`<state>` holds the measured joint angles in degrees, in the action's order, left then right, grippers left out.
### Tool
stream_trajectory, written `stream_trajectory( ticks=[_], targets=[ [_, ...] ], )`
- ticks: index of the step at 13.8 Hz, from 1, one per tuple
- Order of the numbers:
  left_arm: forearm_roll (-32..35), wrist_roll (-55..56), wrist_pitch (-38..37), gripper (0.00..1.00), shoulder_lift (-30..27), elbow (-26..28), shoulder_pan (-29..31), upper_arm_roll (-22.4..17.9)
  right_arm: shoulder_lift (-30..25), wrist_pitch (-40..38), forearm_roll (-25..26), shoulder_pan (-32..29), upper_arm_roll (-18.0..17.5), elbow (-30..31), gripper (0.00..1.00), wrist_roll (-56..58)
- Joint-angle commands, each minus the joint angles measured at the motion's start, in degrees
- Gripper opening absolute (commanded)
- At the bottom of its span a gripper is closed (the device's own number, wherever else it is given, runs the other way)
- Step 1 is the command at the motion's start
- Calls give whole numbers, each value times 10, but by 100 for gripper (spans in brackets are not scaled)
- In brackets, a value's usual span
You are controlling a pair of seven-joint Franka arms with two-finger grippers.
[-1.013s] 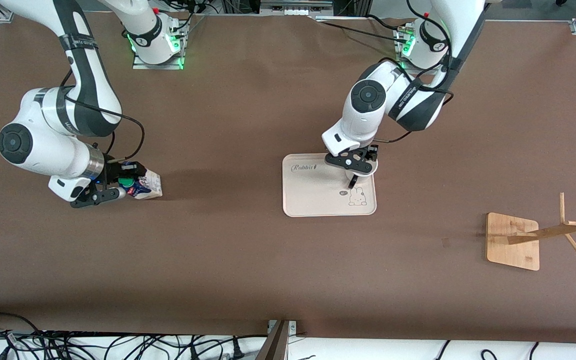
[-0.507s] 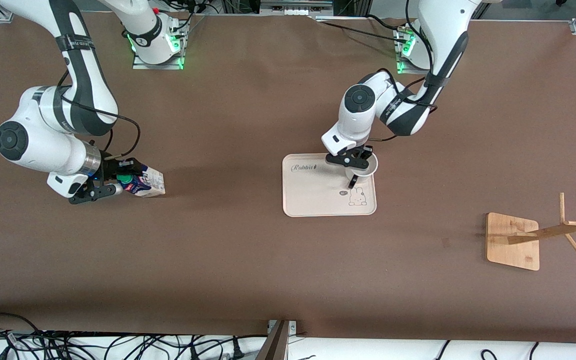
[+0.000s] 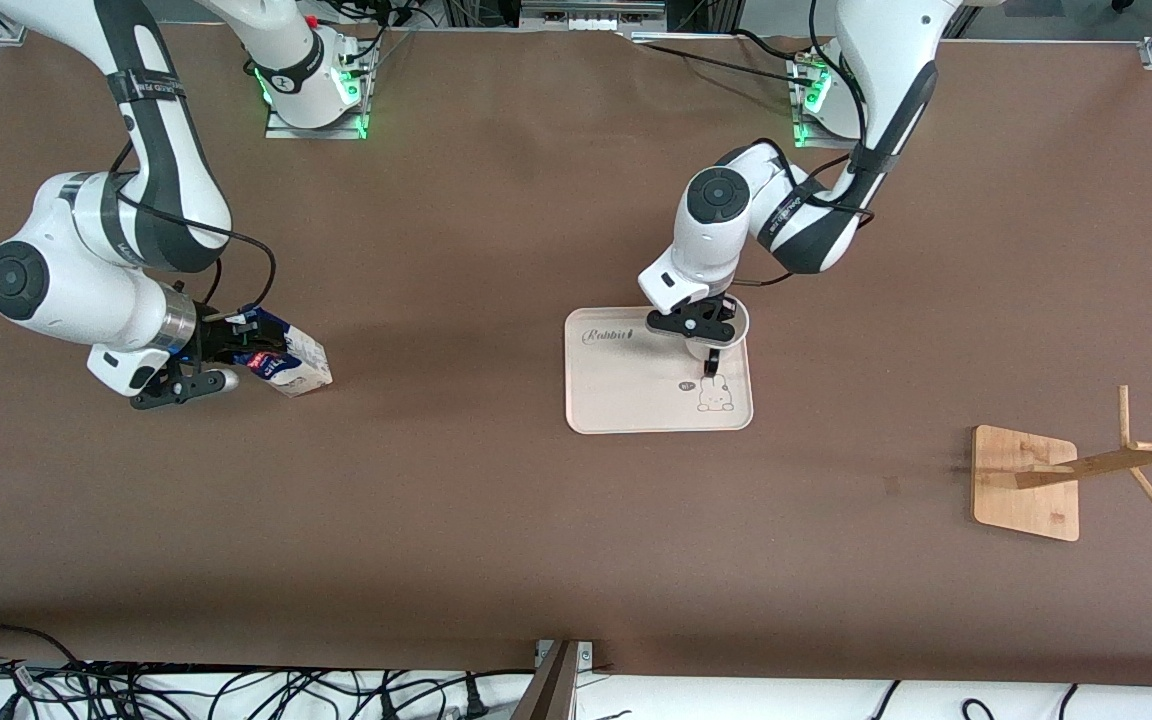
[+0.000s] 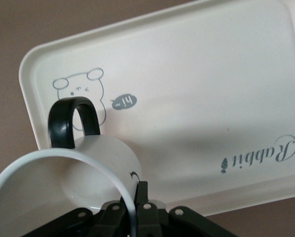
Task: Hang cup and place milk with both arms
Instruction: 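Carry the carton aside with the right gripper while the left gripper grasps the mug, then lower the carton onto the table while the left gripper carries the mug to the stand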
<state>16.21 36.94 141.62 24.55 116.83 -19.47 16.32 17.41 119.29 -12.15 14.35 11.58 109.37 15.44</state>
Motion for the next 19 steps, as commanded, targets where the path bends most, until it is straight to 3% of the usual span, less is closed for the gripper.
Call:
stream_trajectory(
  ticks=[1, 4, 7, 8, 12, 15, 16, 17, 19],
  targets=[
    [17, 9, -51, 0, -49, -39, 33, -3, -9, 2, -14, -3, 0, 4, 95, 1],
    [1, -46, -178, 0, -93, -130, 110, 2, -9, 2, -14, -2, 0, 4, 95, -16],
    [-20, -146, -355, 0, -87, -276, 175, 1, -9, -2, -14, -2, 0, 5, 95, -16],
    [-41, -195, -376, 0, -87, -294, 203, 1, -9, -4, -14, -2, 0, 7, 90, -16],
    [-103, -297, -376, 0, -88, -304, 298, 1, -9, -5, -14, -1, -1, 4, 77, -50],
    [-129, -374, -375, 0, -83, -316, 344, 0, -9, -5, -14, 1, -2, -2, 76, -74],
    [-129, -385, -375, 0, -78, -317, 355, -1, -9, -5, -14, 1, -2, -5, 82, -73],
    [-130, -397, -374, 0, -76, -318, 362, -1, -9, -5, -13, 0, -2, -11, 100, -67],
    [-130, -419, -375, 0, -60, -340, 367, -4, -5, -5, -9, 1, -2, -37, 100, -62]
  ],
)
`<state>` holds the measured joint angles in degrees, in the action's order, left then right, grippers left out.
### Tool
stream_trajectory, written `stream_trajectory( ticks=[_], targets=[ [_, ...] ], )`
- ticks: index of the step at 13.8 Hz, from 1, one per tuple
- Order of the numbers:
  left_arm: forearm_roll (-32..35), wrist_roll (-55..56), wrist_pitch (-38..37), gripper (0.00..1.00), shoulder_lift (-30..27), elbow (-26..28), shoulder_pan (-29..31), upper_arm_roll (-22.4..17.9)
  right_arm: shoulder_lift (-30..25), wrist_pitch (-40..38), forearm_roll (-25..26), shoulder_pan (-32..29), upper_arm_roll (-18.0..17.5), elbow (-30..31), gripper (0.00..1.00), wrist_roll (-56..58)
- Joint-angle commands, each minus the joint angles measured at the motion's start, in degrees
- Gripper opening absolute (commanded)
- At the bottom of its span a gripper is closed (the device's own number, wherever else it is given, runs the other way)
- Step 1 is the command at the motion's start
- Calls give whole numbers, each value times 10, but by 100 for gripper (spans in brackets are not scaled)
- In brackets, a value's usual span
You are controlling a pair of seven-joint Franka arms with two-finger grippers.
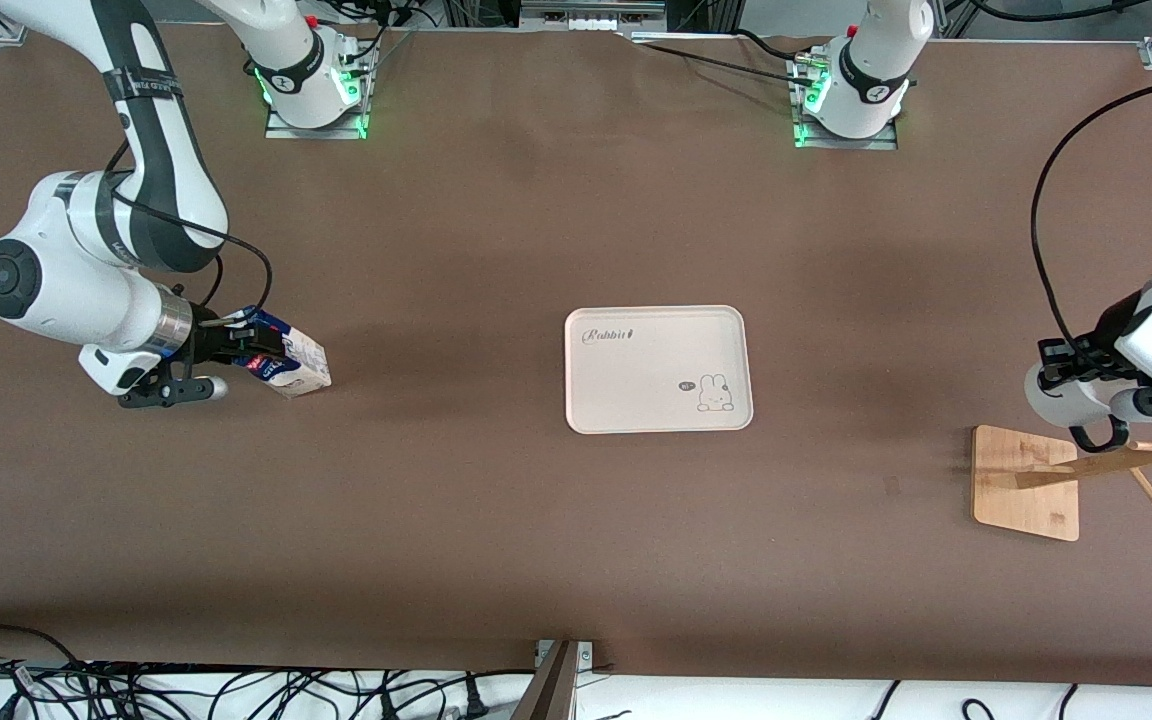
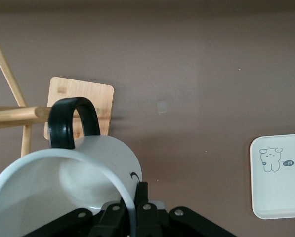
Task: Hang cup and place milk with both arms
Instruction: 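Lower the carton onto the table while the left gripper carries the mug to the stand, then release the carton and withdraw the right gripper while the left gripper hangs the mug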
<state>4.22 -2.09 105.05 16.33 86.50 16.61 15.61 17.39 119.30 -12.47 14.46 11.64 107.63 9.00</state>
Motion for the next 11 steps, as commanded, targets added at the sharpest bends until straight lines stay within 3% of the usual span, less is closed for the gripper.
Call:
stream_trajectory(
  ticks=[1, 4, 7, 8, 9, 10, 11],
  targets=[
    [-10, -33, -9, 0, 34, -48, 17, 4, -5, -6, -4, -1, -2, -33, 100, 3],
    [-11, -69, -10, 0, 58, -84, 25, 4, -10, -7, -1, -1, -1, -70, 100, 4],
    [-27, -74, -11, 0, 67, -85, 54, 4, -38, -84, 8, -1, 7, -108, 100, 1],
    [-37, -72, -12, 7, 67, -85, 59, 3, -52, -112, 23, -1, 11, -123, 100, 0],
    [-38, -69, -13, 57, 66, -85, 61, 3, -69, -139, 38, -1, 12, -128, 100, -1],
    [-47, -60, -13, 100, 66, -80, 63, 3, -88, -162, 47, -1, 15, -128, 100, -2],
    [-55, -49, -13, 100, 64, -83, 63, 3, -104, -181, 60, -1, 17, -128, 100, -3]
  ],
)
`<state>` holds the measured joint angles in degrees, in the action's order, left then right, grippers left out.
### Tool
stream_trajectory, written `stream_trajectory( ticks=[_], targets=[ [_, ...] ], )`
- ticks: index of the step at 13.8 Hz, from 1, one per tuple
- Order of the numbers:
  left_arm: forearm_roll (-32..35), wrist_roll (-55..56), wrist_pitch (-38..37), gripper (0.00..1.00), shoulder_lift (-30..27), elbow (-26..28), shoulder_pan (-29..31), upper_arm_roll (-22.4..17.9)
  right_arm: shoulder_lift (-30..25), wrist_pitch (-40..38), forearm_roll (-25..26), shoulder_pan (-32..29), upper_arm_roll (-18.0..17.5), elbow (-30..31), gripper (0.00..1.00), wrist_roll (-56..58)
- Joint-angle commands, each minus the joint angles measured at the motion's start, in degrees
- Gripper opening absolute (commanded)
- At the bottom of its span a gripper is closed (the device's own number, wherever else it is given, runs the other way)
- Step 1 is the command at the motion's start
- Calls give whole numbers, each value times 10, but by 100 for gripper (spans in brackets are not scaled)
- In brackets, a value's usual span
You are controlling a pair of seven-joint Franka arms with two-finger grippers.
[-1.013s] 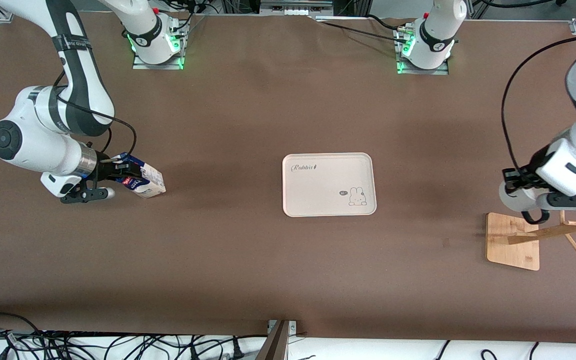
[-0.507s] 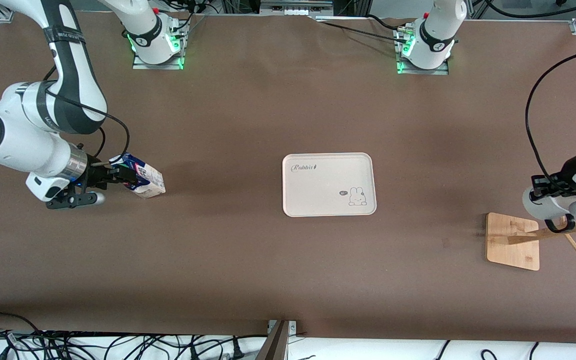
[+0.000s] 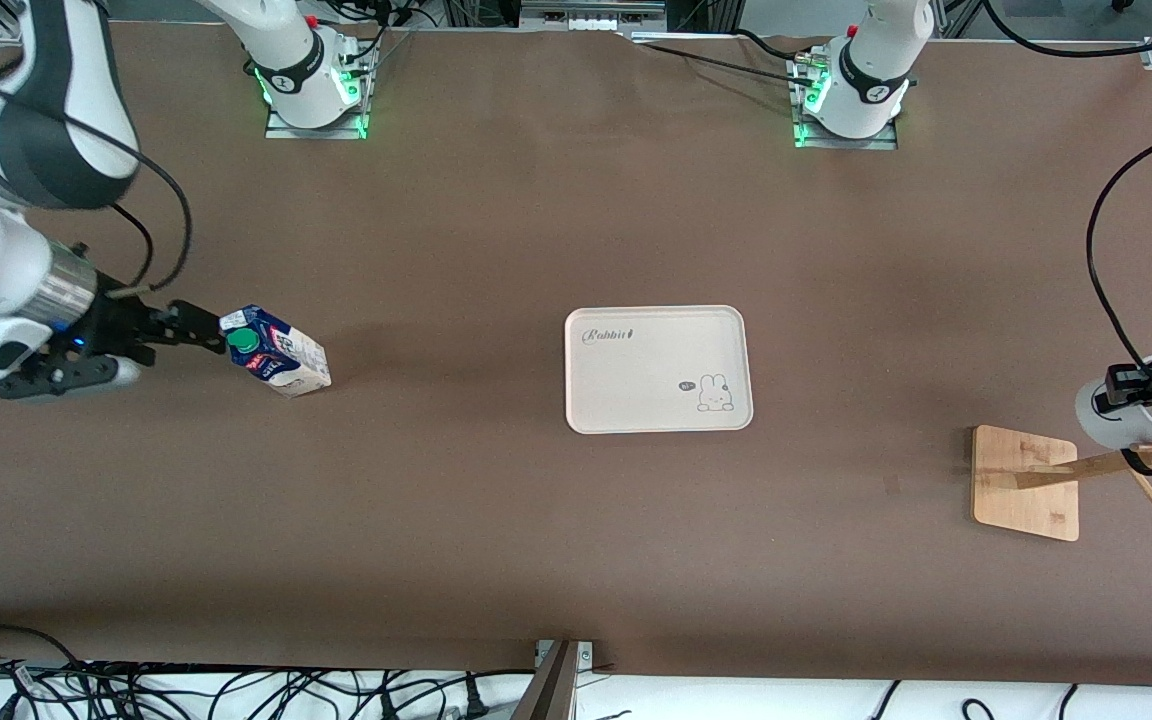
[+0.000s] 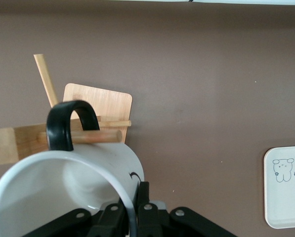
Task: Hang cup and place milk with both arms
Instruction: 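Release the carton and withdraw the right gripper while the left gripper hangs the mug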
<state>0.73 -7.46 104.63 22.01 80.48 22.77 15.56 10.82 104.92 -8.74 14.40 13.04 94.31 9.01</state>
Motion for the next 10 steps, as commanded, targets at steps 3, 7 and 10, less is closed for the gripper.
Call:
stream_trajectory(
  ticks=[3, 7, 10],
  targets=[
    [-15, 5, -42, 100, -9, -23, 1, 10, -61, -73, 64, -1, 3, -11, 100, 2],
    [31, 11, -115, 100, -70, -22, -40, 14, -56, -127, 79, -2, 2, -60, 100, 4],
    [40, 18, -128, 100, -77, -20, -59, 40, -52, -126, 77, -3, 2, -62, 100, 12]
  ],
)
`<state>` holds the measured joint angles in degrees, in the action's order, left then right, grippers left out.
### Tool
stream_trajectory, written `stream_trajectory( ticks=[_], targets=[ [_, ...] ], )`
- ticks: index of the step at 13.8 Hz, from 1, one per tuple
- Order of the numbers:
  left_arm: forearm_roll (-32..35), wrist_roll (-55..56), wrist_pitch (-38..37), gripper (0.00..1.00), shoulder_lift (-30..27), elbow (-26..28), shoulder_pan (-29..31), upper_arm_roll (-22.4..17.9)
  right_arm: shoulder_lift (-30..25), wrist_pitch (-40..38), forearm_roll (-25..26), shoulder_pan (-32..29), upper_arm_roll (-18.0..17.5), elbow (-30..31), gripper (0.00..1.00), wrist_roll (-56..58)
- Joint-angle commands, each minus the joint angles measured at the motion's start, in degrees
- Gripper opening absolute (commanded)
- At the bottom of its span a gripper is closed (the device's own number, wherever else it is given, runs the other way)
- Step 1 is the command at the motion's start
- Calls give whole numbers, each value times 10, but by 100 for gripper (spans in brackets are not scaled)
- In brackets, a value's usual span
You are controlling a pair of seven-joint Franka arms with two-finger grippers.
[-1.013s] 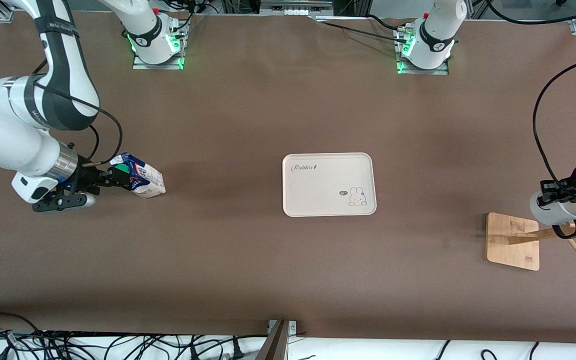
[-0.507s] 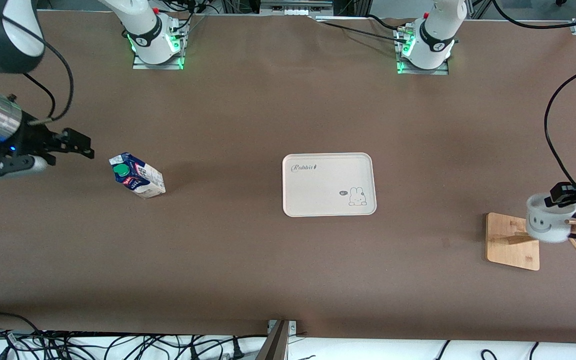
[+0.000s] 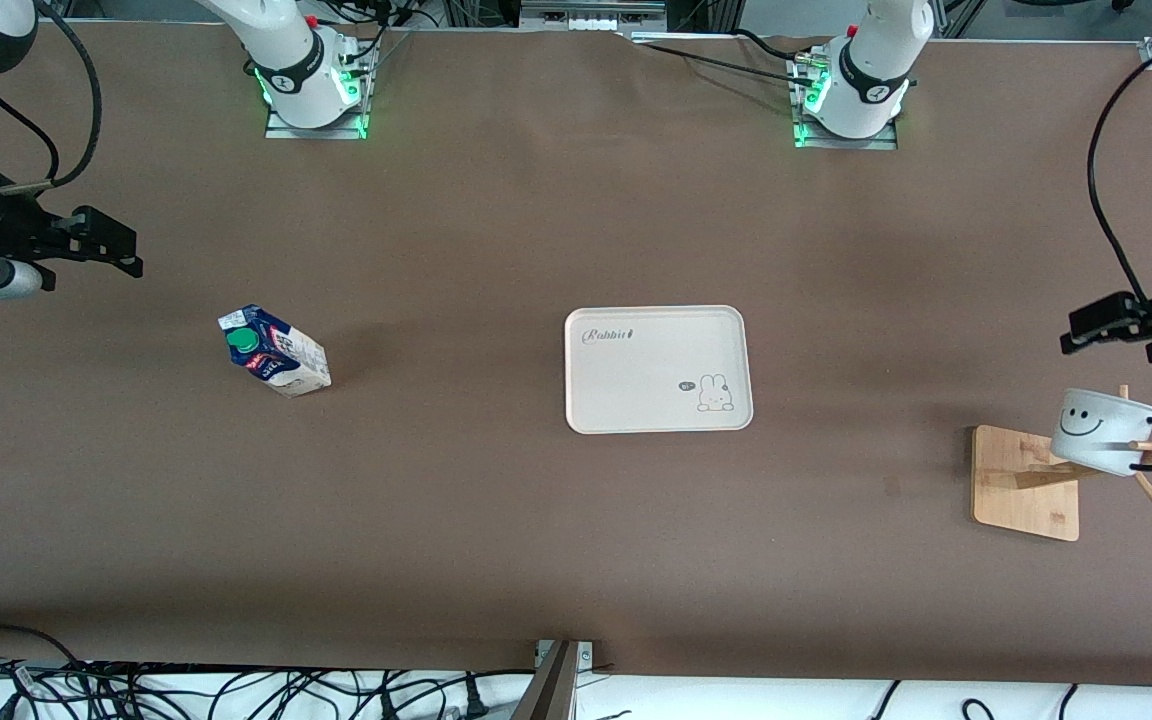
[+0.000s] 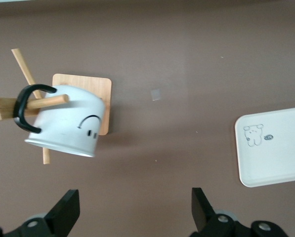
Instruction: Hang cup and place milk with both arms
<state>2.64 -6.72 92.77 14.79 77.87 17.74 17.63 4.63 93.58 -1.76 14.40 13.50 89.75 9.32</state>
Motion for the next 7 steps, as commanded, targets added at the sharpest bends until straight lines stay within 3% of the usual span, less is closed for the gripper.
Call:
stream_trajectory(
  ticks=[1, 5, 7],
  targets=[
    [34, 32, -15, 100, -7, 10, -10, 30, 10, -13, 6, -1, -3, -17, 100, 4],
    [53, 81, -33, 100, -26, 14, -52, 34, 6, -14, 9, 0, -1, -28, 100, 4],
    [58, 80, -14, 100, -72, 71, -85, 15, 5, -39, 8, 0, -2, -31, 100, 5]
  ],
)
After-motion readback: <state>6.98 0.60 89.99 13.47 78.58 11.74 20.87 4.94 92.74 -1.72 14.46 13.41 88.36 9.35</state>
